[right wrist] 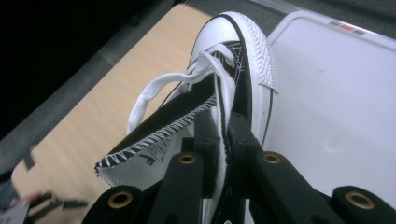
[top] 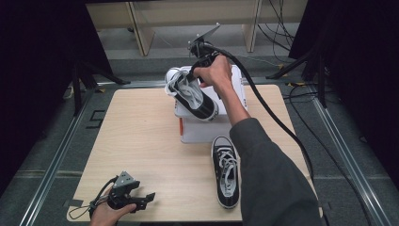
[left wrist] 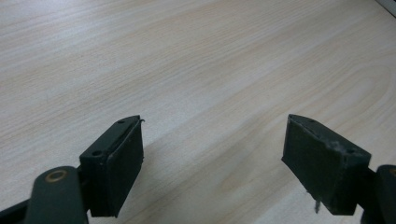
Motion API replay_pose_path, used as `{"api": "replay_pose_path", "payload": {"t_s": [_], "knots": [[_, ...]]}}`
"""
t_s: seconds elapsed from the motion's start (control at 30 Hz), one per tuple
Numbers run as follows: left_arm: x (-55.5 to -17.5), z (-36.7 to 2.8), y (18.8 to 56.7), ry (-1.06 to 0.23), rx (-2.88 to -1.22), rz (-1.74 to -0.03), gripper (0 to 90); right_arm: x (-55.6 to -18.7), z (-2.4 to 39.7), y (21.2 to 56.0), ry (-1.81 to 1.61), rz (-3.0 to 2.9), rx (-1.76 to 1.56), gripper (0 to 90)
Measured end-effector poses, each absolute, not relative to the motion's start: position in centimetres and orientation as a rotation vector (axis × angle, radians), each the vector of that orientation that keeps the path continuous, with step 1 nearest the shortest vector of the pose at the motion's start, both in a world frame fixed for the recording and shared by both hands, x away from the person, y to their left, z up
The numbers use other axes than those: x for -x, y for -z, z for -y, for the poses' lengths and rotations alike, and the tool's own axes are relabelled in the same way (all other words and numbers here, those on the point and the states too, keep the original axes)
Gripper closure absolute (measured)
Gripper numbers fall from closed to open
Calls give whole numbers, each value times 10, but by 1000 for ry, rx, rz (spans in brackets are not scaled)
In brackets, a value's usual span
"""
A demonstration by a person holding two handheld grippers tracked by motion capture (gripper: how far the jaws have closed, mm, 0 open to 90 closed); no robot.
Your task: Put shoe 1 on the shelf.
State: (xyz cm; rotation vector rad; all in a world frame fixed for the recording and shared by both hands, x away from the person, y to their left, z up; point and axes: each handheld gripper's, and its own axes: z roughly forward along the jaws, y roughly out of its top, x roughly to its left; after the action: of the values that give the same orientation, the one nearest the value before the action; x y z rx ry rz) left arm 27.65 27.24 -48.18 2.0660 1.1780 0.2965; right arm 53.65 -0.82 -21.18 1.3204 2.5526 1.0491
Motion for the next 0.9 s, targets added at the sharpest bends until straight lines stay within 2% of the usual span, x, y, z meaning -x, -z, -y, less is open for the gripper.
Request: {"api": "replay_pose_path", "payload": {"t_s": [0.5, 0.9], "knots": [[-275, -270, 483, -283, -2068, -1157, 197, -591, 30, 222, -1044, -2321, -1534, 855], [-275, -269, 482, -289, -2080, -1131, 197, -604, 50, 241, -1237, -2177, -1692, 850]]}}
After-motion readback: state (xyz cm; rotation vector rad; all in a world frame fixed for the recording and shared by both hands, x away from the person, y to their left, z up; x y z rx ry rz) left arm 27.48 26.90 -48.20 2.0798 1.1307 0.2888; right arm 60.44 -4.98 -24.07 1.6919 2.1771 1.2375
